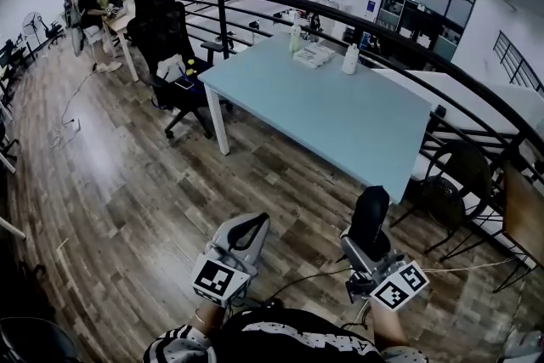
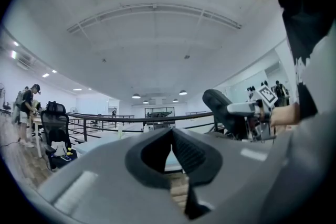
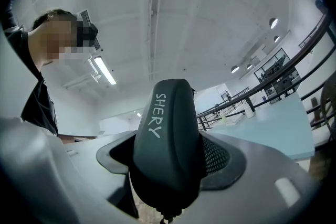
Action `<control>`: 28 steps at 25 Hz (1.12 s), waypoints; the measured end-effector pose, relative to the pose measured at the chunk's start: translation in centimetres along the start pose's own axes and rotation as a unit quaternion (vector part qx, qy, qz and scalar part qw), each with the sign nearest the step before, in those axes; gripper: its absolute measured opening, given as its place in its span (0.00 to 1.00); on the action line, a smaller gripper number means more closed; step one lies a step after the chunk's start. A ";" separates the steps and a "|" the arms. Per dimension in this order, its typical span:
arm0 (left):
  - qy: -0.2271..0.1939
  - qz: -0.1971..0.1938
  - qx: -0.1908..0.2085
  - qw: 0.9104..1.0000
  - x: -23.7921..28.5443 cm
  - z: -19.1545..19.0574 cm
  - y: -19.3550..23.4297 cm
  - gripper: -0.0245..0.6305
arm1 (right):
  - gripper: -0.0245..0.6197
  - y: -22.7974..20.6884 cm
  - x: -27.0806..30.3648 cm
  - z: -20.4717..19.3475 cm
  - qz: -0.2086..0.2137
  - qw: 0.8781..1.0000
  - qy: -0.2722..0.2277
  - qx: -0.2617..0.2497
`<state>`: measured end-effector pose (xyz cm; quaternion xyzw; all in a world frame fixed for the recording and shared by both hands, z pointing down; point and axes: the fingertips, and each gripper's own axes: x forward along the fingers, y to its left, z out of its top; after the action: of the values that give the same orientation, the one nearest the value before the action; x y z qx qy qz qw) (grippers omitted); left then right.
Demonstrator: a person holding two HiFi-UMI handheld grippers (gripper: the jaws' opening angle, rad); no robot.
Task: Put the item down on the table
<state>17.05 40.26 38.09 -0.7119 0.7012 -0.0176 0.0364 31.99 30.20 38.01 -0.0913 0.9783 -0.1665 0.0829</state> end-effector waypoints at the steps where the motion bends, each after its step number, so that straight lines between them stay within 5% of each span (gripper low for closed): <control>1: 0.001 -0.002 0.000 1.000 0.2 -0.1 0.2 0.04 | 0.59 -0.1 0.4 -0.1 0.000 1.000 0.002 0.001; 20: 0.016 -0.009 -0.018 1.000 0.5 -2.2 4.1 0.04 | 0.59 -0.5 4.8 -2.3 0.000 1.000 0.022 0.003; 28: 0.021 0.049 -0.020 0.998 0.0 -1.7 5.9 0.04 | 0.59 -1.6 8.6 -1.6 0.050 0.998 0.032 0.003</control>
<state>11.06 40.16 39.36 -0.6768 0.7360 -0.0170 0.0082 23.59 27.45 38.90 -0.0365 0.9833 -0.1679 0.0598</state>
